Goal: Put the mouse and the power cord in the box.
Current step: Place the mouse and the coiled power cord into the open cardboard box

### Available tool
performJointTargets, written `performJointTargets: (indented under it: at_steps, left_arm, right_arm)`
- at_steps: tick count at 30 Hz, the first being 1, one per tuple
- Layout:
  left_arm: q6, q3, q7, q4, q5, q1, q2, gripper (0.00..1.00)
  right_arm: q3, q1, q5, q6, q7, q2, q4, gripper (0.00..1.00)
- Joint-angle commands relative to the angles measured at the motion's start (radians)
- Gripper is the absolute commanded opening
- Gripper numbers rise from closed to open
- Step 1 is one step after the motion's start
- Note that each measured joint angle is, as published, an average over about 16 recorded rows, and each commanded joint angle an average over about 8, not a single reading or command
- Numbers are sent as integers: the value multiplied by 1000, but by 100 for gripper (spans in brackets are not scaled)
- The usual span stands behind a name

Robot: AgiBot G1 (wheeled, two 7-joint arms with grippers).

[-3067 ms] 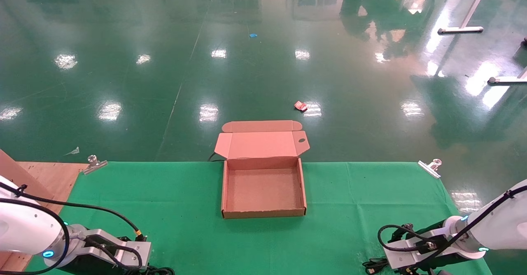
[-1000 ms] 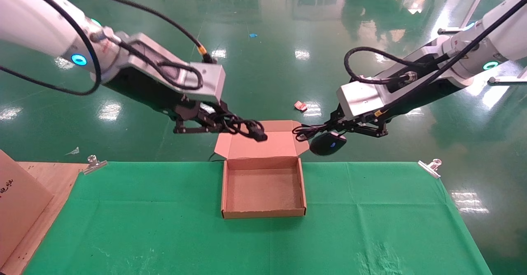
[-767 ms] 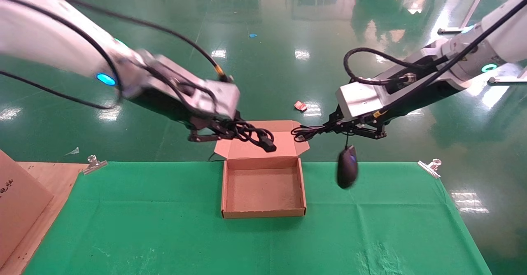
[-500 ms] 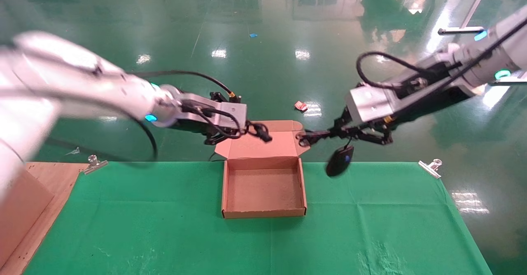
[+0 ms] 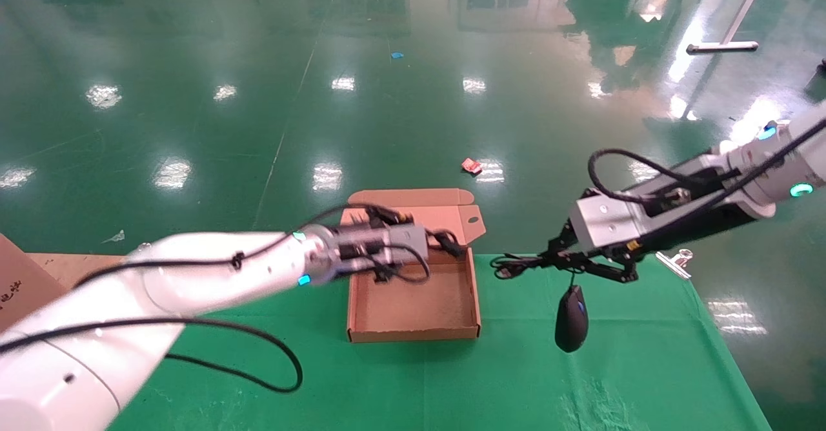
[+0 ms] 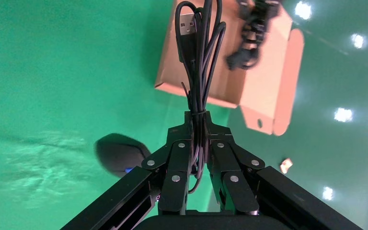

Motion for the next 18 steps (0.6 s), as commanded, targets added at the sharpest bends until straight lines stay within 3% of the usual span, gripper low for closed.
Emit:
performJointTargets:
  at_steps: [1, 4, 5, 12, 13, 18]
  left_arm:
    - [-5, 30, 2, -3, -37, 23, 1, 0]
    - [-24, 65, 5, 6, -83, 45, 0, 0]
    - [-32, 74, 3, 9, -97, 50, -1, 5]
    - [-64, 122, -3, 24, -192, 60, -3, 92]
    - [-65, 129, -1, 26, -204, 59, -3, 100]
    - [-72, 161, 15, 35, -249, 51, -4, 100]
  right_arm:
    - [-1, -14, -1, 6, -6, 7, -5, 0]
    - [-1, -23, -1, 18, -8, 12, -6, 0]
    - [-1, -25, -1, 21, -9, 12, -5, 0]
    - [0, -41, -1, 38, -16, 13, -2, 0]
    - [-1, -45, -1, 40, -17, 13, -2, 0]
    - [1, -59, 1, 44, -17, 9, -4, 0]
